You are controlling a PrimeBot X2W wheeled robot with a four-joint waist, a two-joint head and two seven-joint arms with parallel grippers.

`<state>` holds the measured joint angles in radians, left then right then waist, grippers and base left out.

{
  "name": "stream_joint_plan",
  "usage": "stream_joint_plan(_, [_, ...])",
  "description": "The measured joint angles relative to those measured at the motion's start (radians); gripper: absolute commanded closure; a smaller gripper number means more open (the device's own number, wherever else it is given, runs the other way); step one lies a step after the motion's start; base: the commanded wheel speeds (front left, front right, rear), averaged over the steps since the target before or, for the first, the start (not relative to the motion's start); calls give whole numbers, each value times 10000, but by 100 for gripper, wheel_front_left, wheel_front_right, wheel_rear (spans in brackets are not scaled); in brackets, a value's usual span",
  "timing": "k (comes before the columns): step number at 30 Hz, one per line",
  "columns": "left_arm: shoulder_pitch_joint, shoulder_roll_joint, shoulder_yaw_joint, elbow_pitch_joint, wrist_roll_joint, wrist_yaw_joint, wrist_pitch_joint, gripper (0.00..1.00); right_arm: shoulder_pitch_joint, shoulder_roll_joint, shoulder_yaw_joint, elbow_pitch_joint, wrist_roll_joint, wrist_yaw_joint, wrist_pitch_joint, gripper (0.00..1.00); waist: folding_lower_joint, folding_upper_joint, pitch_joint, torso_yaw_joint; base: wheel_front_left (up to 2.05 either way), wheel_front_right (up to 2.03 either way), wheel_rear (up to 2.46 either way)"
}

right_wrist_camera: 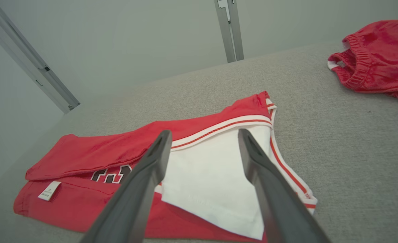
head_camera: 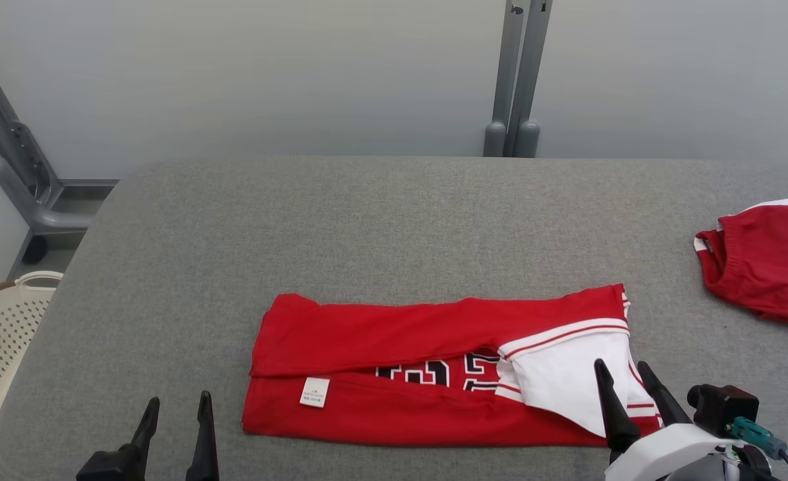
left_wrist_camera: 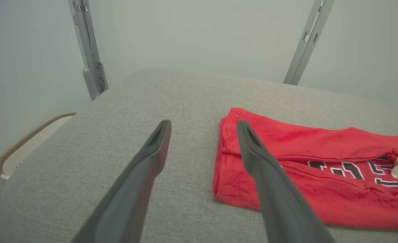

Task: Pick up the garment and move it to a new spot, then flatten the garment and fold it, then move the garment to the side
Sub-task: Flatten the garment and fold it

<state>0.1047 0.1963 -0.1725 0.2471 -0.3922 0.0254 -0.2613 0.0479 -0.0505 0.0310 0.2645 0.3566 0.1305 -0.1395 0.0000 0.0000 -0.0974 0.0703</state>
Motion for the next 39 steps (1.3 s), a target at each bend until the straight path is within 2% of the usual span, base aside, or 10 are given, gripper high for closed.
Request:
stream_joint_plan(7, [-17,-165,186,125,211,-178,0,0,-44,6,56,-10,-42,0,180,0,0,0,122,8,0,0,0])
stream_joint_plan(11, [-29,-236,293,148,334,-257,0,0,-193,17,-132,-59,-201,2,901,0,0,0,205,-3,0,0,0])
stream_joint_plan(16, [-31,-313,387,127,433,-320,0,0,-819,10,-721,-221,-957,0,3064,0,0,0,323,-54,0,0,0])
stream_joint_plan(22, [-143,-441,366,90,644,-445,0,0,-1730,4,-2031,-431,-1804,-2,6201,0,0,0,495,-39,0,0,0])
stream_joint_plan(23, [-204,-487,343,71,709,-453,-2,0,-2103,29,-2403,-466,-2034,4,6995,0,0,0,578,-9,0,0,0])
stream_joint_plan(27, [-322,-537,297,58,798,-523,-10,0,-2743,6,-3081,-201,-2529,0,8351,0,0,0,755,67,0,0,0])
stream_joint_plan(32, [-593,-566,336,-21,1034,-426,-10,0,-3584,4,-3045,222,-2941,0,9016,0,0,0,1071,205,0,0,0])
stream_joint_plan(39, [-871,-719,322,-257,1227,-366,-12,0,-4078,13,-2953,955,-3484,0,9298,0,1,0,1568,504,0,0,0])
